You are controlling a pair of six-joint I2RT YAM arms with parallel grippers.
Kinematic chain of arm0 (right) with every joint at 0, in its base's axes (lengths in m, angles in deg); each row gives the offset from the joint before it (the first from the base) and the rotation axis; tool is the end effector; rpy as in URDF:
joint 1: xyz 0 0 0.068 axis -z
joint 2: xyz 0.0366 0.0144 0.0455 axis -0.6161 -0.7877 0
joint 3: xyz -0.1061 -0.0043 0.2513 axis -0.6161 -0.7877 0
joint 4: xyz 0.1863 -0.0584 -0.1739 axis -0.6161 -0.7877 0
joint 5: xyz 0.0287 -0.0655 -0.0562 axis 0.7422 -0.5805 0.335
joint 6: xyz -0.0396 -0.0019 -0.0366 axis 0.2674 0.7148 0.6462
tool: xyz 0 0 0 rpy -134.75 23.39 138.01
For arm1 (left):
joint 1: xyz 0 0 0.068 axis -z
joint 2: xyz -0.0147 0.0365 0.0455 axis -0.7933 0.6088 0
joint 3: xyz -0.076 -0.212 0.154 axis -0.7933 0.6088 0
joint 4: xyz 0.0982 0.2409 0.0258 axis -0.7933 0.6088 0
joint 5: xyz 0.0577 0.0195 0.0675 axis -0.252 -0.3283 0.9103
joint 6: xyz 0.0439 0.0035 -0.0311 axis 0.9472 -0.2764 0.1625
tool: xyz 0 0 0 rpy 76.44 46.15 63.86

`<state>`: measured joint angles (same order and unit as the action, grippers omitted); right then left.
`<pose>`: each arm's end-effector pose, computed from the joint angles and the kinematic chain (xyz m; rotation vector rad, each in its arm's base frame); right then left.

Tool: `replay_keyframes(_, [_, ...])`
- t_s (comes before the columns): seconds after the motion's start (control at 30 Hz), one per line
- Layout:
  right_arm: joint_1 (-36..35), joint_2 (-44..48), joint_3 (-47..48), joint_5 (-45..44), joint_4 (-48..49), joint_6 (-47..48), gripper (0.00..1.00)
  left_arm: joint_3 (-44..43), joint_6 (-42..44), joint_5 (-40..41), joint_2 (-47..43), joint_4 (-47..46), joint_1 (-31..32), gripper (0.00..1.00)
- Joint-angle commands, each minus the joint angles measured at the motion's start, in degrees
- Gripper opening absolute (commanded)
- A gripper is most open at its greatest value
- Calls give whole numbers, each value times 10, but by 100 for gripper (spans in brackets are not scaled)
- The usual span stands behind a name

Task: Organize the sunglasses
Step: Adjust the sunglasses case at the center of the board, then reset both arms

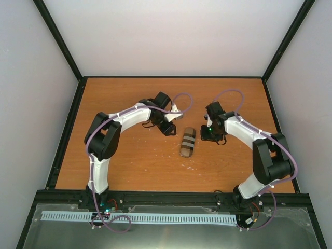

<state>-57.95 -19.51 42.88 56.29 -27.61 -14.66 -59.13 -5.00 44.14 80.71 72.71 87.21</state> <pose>0.2736 0.1055 0.1850 -0.0319 2.9250 0.3649 0.3349 -0.2488 0.1814 1.2728 2.4895 -0.6377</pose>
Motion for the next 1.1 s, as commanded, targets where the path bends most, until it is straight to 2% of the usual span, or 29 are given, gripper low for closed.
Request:
replay_keyframes(0.0, [18,49,-11,-35,-14,-1,34,15,5,7,-72,-18,-27,72])
replay_keyframes(0.07, [31,72,-20,-47,-22,6,36,30,9,0,-118,-30,-55,99])
replay_keyframes(0.23, [74,133,-38,-89,-47,21,39,115,15,4,-244,-86,-155,99])
replay_keyframes(0.33, [95,157,-40,-129,-68,24,45,181,29,-7,-317,-103,-223,99])
replay_keyframes(0.5, [112,193,-49,-118,-56,20,49,252,55,-10,-371,-84,-290,99])
replay_keyframes(0.77, [115,202,-25,-117,-53,17,52,273,37,-11,-389,-72,-310,99])
replay_keyframes(1.07, [116,205,-1,-121,-50,19,54,251,37,-6,-370,-58,-310,100])
